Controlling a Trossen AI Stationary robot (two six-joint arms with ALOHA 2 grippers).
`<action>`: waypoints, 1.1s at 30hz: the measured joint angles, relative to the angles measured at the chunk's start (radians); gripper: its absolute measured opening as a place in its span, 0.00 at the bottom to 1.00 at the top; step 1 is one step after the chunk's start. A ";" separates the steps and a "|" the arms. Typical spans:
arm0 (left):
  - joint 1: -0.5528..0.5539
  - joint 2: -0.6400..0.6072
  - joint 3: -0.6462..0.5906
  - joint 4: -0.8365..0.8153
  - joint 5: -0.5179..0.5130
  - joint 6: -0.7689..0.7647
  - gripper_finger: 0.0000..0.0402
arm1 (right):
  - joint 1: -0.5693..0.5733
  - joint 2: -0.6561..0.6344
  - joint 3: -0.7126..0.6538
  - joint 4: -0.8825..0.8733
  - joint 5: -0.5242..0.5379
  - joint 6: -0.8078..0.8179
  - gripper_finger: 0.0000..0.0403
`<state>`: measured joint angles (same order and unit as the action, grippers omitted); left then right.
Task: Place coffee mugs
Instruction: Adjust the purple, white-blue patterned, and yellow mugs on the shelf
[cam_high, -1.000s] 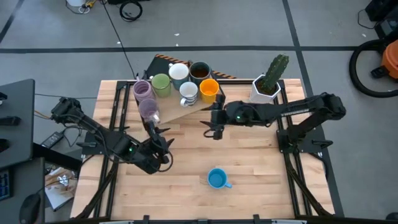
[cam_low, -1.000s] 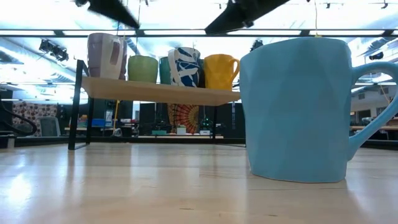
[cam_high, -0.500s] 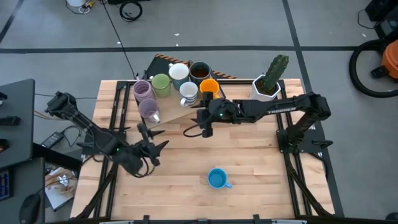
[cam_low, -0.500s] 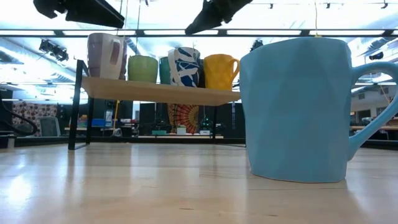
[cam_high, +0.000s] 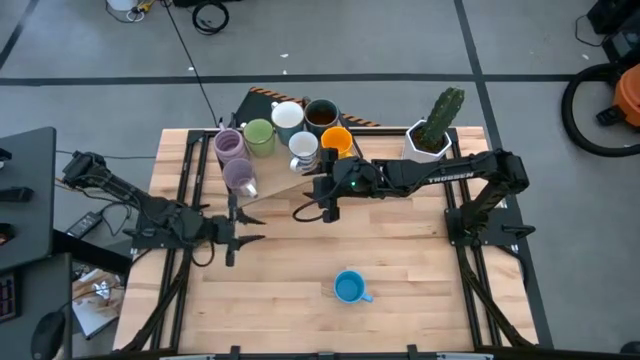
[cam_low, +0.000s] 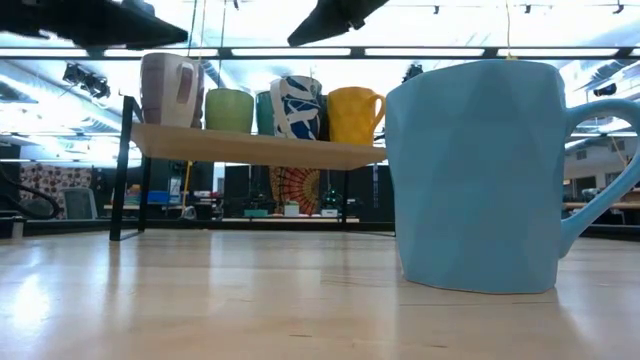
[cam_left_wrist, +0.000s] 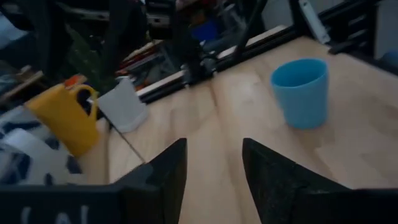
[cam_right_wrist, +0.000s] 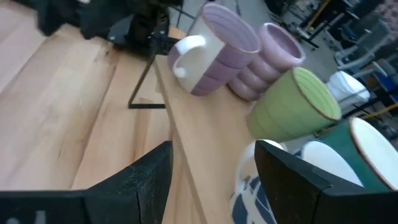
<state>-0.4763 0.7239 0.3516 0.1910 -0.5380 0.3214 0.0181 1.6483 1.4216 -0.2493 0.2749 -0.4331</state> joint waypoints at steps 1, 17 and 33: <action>0.011 -0.015 -0.021 0.011 0.030 -0.002 0.39 | 0.000 0.001 0.000 -0.004 -0.005 -0.012 0.58; 0.203 -0.077 -0.238 0.388 0.117 0.058 0.35 | 0.046 0.001 -0.001 0.047 0.106 0.026 0.58; 0.203 -0.077 -0.237 0.431 0.119 0.032 0.35 | 0.152 0.179 0.040 0.228 0.502 -0.134 0.58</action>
<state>-0.2729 0.6472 0.1143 0.6220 -0.4191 0.3539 0.1699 1.8271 1.4617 -0.0215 0.7765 -0.5675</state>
